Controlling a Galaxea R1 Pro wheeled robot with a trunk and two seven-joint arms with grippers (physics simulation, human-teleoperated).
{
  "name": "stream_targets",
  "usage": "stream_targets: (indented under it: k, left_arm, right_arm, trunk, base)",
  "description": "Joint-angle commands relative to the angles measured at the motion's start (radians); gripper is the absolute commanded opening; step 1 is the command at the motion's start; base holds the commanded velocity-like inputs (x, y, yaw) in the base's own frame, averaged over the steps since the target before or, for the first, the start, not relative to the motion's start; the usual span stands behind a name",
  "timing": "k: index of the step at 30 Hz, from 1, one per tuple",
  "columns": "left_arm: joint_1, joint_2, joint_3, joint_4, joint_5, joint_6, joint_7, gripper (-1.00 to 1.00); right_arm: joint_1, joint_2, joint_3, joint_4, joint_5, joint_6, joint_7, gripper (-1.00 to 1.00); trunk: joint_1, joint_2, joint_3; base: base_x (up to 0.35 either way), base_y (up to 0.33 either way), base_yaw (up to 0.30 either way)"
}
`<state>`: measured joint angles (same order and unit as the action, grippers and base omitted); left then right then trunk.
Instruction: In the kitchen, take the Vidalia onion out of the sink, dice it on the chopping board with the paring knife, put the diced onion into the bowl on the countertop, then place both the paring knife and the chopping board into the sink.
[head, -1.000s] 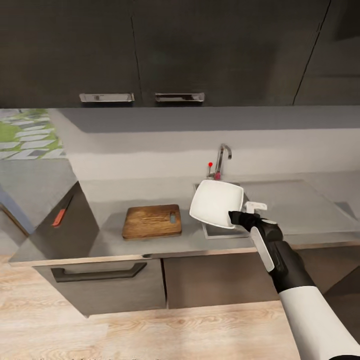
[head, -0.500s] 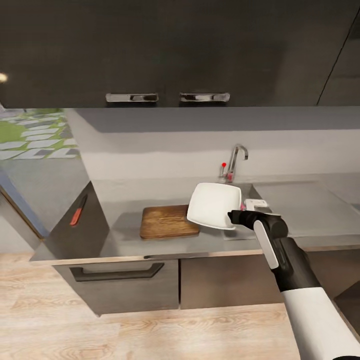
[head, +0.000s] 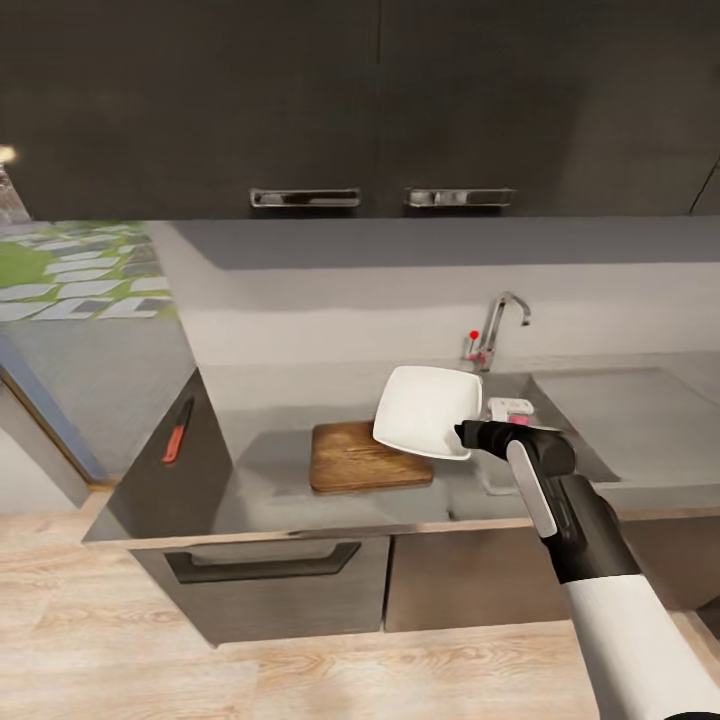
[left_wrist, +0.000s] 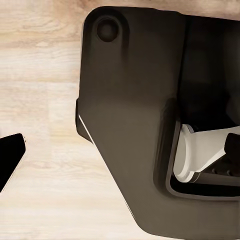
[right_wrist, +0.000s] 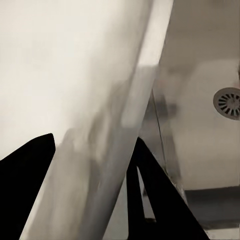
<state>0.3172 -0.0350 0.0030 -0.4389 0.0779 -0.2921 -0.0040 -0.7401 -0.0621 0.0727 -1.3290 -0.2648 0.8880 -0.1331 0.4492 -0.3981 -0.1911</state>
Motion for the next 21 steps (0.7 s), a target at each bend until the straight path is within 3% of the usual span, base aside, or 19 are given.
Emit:
stream_targets:
  k: [1, 21]
  left_arm:
    - [0.0, 0.0, 0.0, -0.001, 0.008, -0.001, -0.001, 1.0]
    - [0.0, 0.0, 0.0, -0.001, 0.008, -0.001, -0.001, 1.0]
  right_arm:
    - [-0.001, -0.001, 0.002, -0.001, -0.011, 0.003, -0.011, -1.0]
    - [-0.001, -0.002, 0.004, -0.001, -0.013, 0.004, -0.01, -1.0]
  trunk:
    - [0.001, -0.002, -0.002]
    - [0.001, -0.002, -0.002]
  base:
    - [0.125, 0.241, 0.0]
    - [0.151, 0.253, 0.001]
